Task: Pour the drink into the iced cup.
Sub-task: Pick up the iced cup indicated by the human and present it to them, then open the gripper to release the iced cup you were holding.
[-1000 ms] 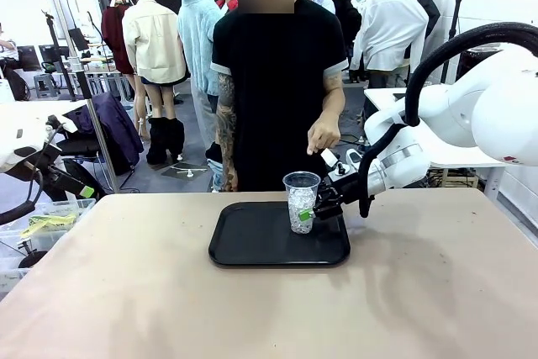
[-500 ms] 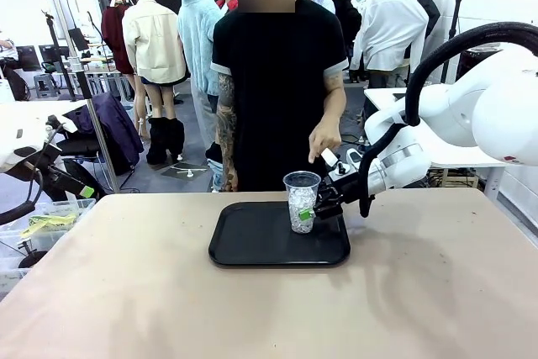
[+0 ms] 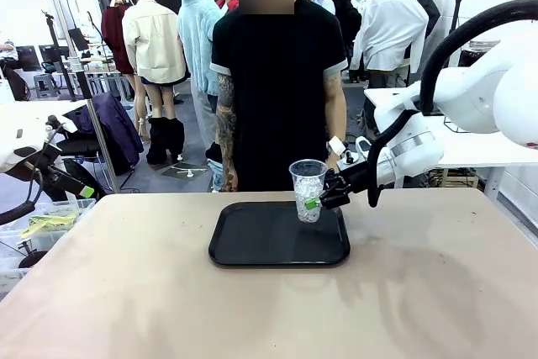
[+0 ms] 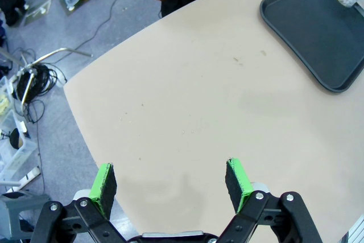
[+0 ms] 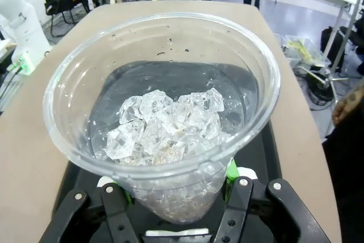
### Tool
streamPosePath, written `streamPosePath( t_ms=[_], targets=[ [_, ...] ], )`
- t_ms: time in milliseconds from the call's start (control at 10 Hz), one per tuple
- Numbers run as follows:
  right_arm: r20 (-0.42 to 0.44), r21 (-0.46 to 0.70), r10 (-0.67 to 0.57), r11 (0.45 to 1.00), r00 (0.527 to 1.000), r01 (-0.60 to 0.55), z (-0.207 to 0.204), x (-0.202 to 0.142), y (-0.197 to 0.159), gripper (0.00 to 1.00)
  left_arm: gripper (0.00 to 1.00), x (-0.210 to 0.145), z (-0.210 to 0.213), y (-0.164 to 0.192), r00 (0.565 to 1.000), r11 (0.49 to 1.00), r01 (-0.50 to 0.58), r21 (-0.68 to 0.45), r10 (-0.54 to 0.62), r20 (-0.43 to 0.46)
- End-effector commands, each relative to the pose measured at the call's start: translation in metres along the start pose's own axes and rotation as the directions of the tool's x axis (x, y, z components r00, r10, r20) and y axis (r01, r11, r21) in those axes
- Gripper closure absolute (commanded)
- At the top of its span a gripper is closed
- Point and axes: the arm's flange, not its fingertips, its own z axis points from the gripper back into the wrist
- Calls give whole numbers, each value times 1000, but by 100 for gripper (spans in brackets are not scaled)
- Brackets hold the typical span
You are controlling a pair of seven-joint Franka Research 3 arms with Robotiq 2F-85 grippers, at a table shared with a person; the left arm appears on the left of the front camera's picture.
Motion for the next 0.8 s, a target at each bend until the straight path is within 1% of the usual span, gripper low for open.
streamPosePath(
  t_ms=[0,300,400,700],
  targets=[
    [15,-59,39,998,999,-38,7,12,24,34,0,0,2,1,1000,1000,2,3,-2,-1],
    [11,-71,30,997,999,-29,12,13,28,34,0,0,2,1,1000,1000,2,3,-2,-1],
    [-2,-31,17,999,1000,-17,13,15,20,34,0,0,2,1,1000,1000,2,3,-2,-1],
    [-7,-31,13,999,1000,-13,14,12,24,34,0,0,2,1,1000,1000,2,3,-2,-1]
  ],
)
